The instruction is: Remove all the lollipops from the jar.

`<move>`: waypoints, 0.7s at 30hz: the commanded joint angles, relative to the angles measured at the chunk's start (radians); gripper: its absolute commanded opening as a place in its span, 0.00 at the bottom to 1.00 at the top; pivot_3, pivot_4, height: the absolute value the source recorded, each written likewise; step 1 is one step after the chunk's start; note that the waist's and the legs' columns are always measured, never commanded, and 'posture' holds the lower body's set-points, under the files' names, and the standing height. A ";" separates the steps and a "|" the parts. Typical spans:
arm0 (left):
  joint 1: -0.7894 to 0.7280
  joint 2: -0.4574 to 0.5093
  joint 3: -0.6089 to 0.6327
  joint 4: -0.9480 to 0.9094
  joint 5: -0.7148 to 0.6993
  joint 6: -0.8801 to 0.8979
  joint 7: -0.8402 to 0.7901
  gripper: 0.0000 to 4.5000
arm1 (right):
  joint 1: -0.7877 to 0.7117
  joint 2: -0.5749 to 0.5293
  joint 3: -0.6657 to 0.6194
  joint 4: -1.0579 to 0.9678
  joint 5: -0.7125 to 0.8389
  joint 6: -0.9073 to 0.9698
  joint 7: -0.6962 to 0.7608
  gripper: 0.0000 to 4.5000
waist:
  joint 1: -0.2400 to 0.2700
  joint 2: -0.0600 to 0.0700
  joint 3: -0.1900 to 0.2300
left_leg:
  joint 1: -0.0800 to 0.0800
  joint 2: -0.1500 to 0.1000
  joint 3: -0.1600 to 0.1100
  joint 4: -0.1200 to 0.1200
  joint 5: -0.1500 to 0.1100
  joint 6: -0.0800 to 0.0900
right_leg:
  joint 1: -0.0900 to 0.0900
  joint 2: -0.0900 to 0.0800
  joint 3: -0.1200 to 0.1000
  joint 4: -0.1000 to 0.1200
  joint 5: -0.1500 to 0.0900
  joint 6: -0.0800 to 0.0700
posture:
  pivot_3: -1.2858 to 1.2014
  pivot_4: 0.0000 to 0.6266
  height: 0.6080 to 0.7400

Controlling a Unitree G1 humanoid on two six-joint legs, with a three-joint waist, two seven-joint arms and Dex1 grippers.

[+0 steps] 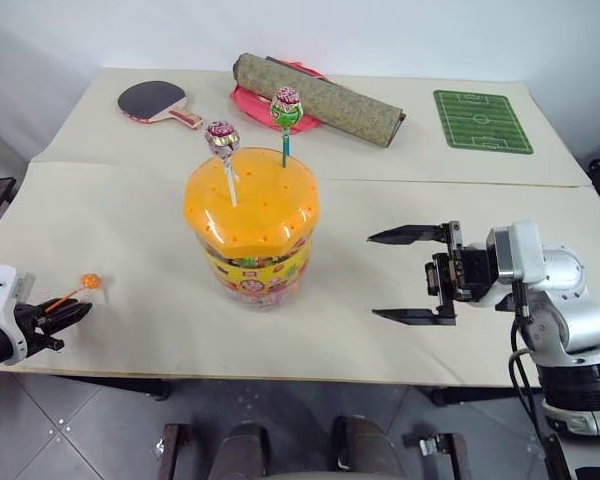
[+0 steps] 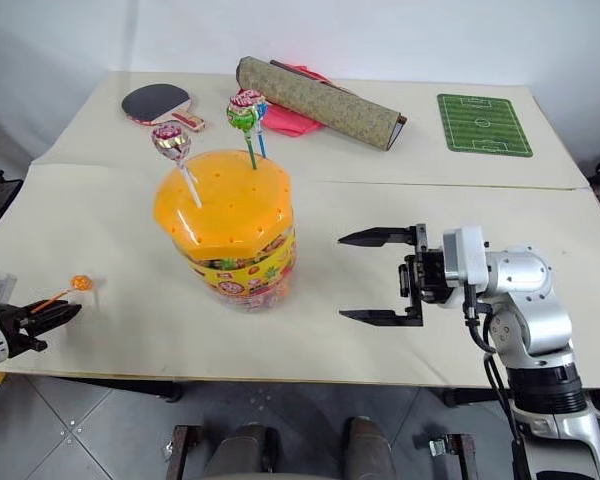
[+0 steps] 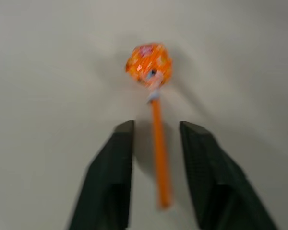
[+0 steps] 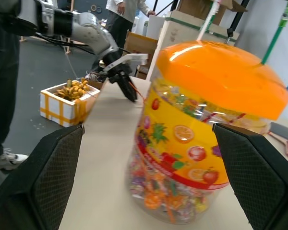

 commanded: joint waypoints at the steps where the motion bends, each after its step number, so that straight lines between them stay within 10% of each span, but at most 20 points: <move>1: -0.042 0.068 0.098 0.040 -0.049 0.019 -0.110 0.63 | -0.002 -0.012 -0.060 -0.079 0.072 0.062 -0.066 1.00 | -0.002 0.000 0.000 | 0.000 0.000 0.001 0.000 0.000 0.000 | 0.000 0.000 0.000 0.000 0.000 0.000 | 0.52 0.24 1.00; 7: -0.268 0.149 0.127 0.123 -0.112 -0.290 -0.488 0.70 | 0.014 -0.032 -0.140 -0.192 0.196 0.179 -0.171 1.00 | 0.005 0.000 0.000 | 0.000 0.000 0.003 0.000 -0.001 0.000 | -0.001 0.000 -0.001 0.000 0.000 0.000 | 0.52 0.24 1.00; 13: -0.617 0.020 -0.100 -0.095 -0.252 -0.177 -0.455 0.99 | 0.048 -0.006 -0.175 -0.249 0.199 0.188 -0.270 1.00 | 0.014 -0.001 0.000 | 0.000 -0.001 0.005 0.002 -0.002 0.002 | 0.000 -0.001 -0.002 0.000 0.001 0.002 | 0.52 0.24 1.00; 21: -0.815 -0.200 -0.305 -0.217 -0.283 -0.032 -0.317 0.99 | 0.082 0.010 -0.181 -0.285 0.160 0.173 -0.337 1.00 | -0.005 -0.001 0.000 | 0.000 -0.001 0.007 0.003 -0.002 0.003 | 0.000 0.000 0.000 0.001 0.001 0.003 | 0.52 0.24 1.00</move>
